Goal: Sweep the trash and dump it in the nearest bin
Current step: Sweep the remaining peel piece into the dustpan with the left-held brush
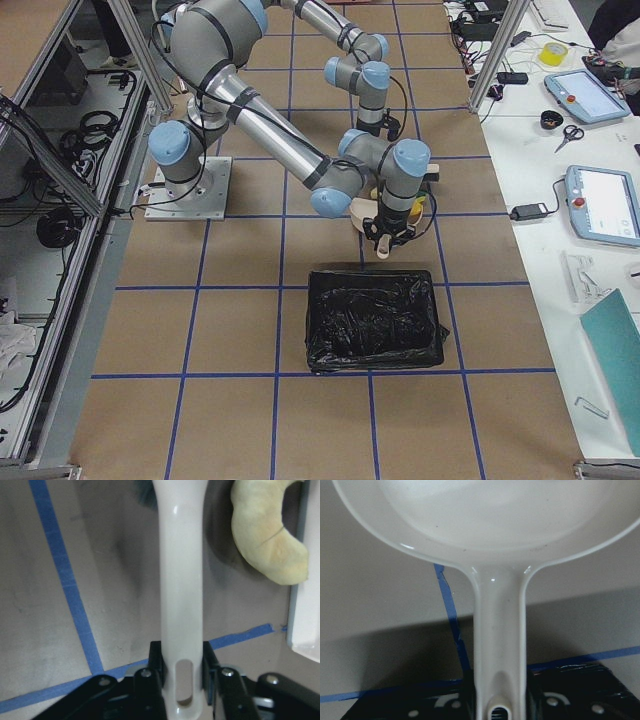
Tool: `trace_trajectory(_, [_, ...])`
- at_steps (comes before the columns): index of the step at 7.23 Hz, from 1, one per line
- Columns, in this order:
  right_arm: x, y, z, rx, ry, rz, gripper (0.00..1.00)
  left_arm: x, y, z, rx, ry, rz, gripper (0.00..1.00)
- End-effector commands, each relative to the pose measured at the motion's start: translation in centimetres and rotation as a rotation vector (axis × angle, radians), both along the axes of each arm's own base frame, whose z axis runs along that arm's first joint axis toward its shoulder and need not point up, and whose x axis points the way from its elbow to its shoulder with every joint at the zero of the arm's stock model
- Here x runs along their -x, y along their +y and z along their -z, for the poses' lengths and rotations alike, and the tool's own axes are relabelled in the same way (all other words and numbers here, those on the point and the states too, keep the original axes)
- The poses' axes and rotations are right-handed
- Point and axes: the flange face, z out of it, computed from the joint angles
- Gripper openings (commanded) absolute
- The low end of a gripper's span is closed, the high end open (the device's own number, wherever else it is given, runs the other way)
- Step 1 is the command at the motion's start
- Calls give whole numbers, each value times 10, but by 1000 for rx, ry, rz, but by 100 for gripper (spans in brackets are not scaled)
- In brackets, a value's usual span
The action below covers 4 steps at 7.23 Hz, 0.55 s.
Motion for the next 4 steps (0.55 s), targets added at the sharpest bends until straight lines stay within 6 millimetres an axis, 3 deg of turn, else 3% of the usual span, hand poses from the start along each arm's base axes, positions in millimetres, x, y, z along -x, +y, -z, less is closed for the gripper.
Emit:
trace_trajectory(1, [0, 0, 1, 0, -1, 4, 0, 29, 22, -10, -9, 39, -8, 0])
trace_trajectory(3, [0, 0, 0, 1, -1, 6, 0, 50, 46, -5, -39, 59, -19, 0])
trace_trajectory(4, [0, 0, 1, -1, -3, 7, 0, 63, 58, -17, -34, 76, -27, 0])
